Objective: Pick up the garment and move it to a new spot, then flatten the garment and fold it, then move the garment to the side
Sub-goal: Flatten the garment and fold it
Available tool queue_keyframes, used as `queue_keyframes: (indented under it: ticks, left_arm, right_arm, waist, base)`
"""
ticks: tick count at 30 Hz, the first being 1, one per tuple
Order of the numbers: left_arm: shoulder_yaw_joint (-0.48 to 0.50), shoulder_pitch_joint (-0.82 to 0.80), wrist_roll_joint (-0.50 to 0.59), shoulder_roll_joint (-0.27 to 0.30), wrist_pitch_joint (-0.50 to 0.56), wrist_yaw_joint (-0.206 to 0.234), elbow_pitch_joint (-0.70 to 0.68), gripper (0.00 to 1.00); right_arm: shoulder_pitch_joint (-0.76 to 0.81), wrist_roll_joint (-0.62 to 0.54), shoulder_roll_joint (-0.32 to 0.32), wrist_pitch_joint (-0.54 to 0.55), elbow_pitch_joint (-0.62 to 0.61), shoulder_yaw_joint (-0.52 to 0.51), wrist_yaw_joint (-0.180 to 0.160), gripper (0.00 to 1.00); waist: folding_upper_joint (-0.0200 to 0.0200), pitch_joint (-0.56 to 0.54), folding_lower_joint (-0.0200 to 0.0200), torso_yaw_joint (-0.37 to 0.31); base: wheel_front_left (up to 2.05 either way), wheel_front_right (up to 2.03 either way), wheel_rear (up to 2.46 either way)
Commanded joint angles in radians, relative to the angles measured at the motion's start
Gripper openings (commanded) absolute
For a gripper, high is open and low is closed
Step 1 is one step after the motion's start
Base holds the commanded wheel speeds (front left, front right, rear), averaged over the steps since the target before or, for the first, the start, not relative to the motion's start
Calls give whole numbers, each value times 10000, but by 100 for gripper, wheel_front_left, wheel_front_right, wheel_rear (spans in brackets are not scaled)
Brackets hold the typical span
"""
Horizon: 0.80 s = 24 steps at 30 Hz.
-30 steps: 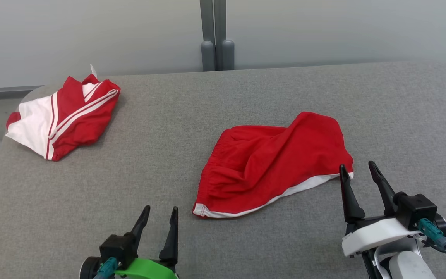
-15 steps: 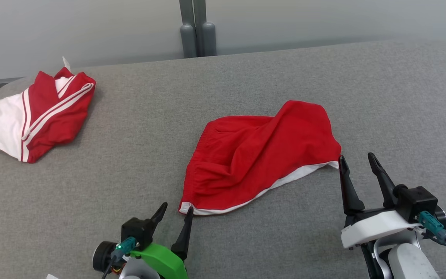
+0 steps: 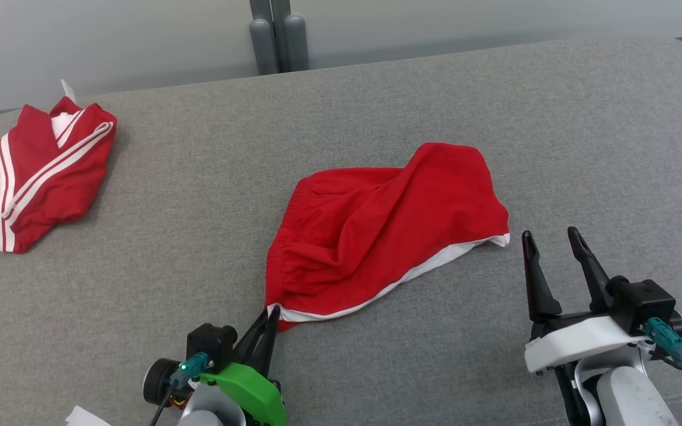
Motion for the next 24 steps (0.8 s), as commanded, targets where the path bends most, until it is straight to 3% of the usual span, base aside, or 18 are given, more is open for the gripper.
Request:
queue_keyframes:
  ticks: [1, 11, 24]
  left_arm:
    - [14, -161, -39, 107, -70, -50, -56, 0]
    - [677, 257, -402, 324, -272, 201, -996, 0]
    - [1012, 264, -519, 359, -290, 316, -1179, 0]
  right_arm:
    - [-92, 24, -7, -30, -51, -44, 1, 100]
    - [62, -373, -7, -30, 682, -106, 1, 100]
    - [-664, -918, -561, -30, 3027, 619, 1, 100]
  waist:
    - [0, 9, 0, 11]
    - [0, 8, 0, 275]
    - [0, 112, 0, 500]
  base:
    - [0, 0, 0]
    - [0, 0, 0]
    - [0, 0, 0]
